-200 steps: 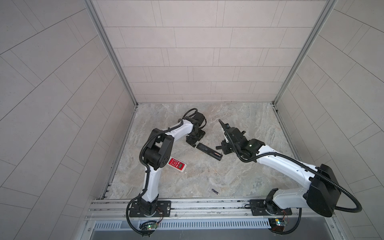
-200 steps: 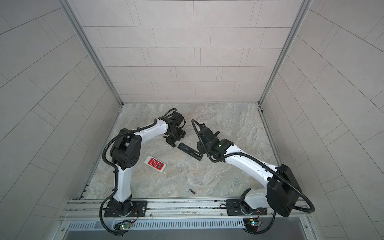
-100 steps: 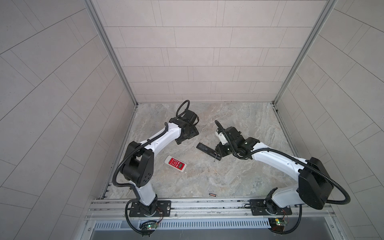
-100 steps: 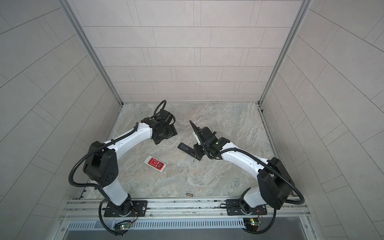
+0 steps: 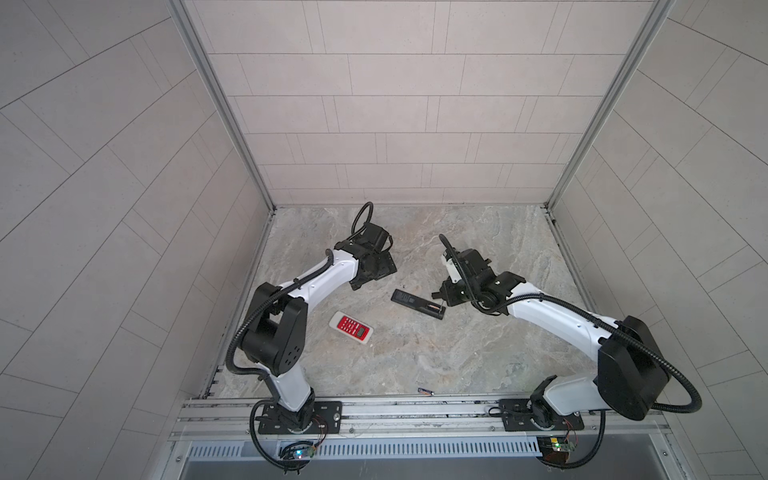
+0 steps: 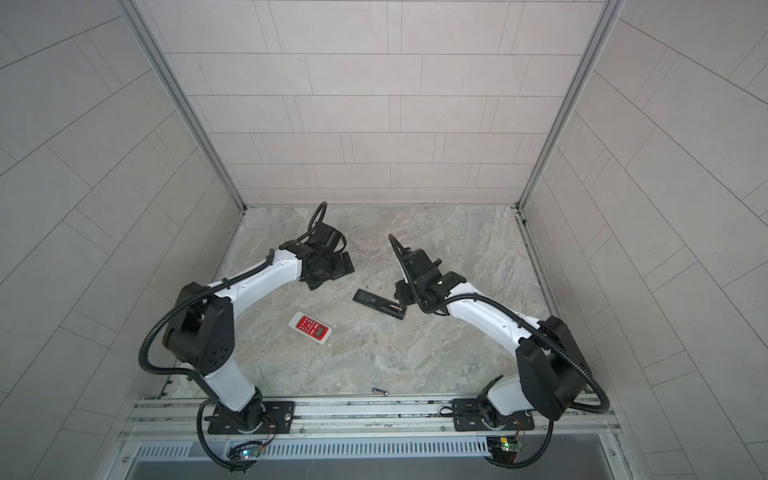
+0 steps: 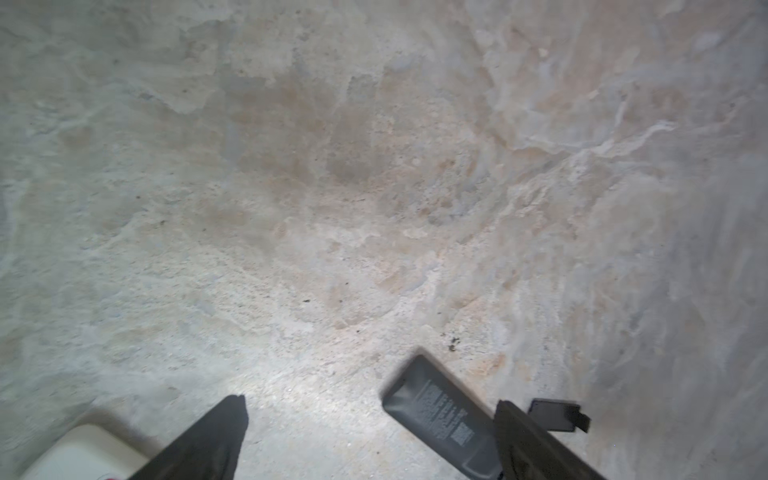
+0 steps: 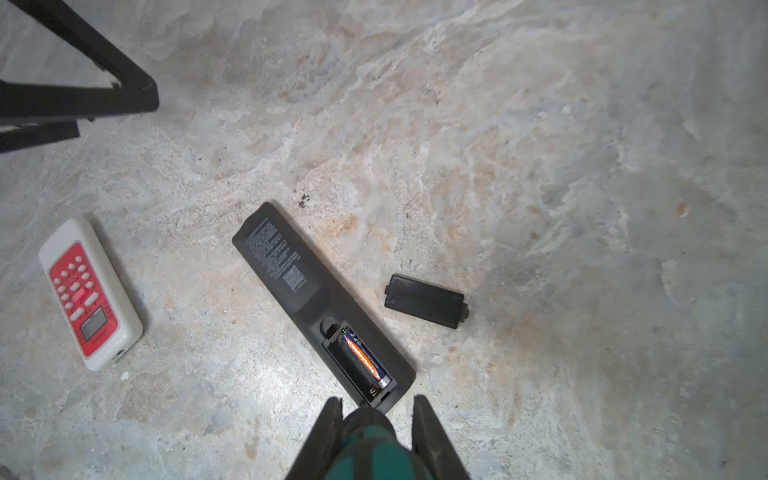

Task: Unload the batteries from the remote control

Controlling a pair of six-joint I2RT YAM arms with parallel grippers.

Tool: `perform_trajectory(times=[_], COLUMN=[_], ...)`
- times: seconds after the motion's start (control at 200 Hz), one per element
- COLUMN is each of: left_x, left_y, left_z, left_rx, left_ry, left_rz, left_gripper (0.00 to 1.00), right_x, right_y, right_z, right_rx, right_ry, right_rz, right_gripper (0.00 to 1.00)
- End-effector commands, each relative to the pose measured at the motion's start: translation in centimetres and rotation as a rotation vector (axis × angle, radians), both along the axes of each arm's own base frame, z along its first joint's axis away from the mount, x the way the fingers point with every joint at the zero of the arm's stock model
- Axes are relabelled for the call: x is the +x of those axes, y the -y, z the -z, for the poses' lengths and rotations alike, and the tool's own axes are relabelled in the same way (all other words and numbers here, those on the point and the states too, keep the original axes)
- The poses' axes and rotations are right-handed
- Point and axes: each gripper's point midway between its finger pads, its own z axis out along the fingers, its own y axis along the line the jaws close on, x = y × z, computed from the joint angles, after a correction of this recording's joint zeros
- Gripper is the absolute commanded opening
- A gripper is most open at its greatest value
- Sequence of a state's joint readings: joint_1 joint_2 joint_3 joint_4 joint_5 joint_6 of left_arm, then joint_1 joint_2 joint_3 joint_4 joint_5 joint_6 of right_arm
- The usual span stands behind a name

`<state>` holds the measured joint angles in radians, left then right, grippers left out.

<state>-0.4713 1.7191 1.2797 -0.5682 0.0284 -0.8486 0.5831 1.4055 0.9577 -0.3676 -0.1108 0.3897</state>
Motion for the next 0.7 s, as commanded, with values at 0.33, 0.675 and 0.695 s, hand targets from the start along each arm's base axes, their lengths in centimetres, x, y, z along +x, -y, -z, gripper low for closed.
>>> perform_trajectory(times=[0.33,0.675,0.695], left_x=[0.9,-0.3,-0.5], left_y=[5.2,7.3,7.4], left_z=[0.6,0.5,0.6], left_rx=[-0.263,-0.362,-0.363], left_ry=[-0.132,-0.248,-0.255], left_rz=[0.028,-0.122,-0.129], left_gripper=[1.00,1.00,1.00], right_x=[2.9,2.7,2.7], right_y=[-0.3,-1.1,-1.1], right_z=[-0.8,-0.1,0.0], right_rx=[-0.050,-0.048,-0.051], right_ry=[0.113,0.092,0.083], right_rz=[0.025,0.012,0.015], right_gripper=[0.00,0.00,0.00])
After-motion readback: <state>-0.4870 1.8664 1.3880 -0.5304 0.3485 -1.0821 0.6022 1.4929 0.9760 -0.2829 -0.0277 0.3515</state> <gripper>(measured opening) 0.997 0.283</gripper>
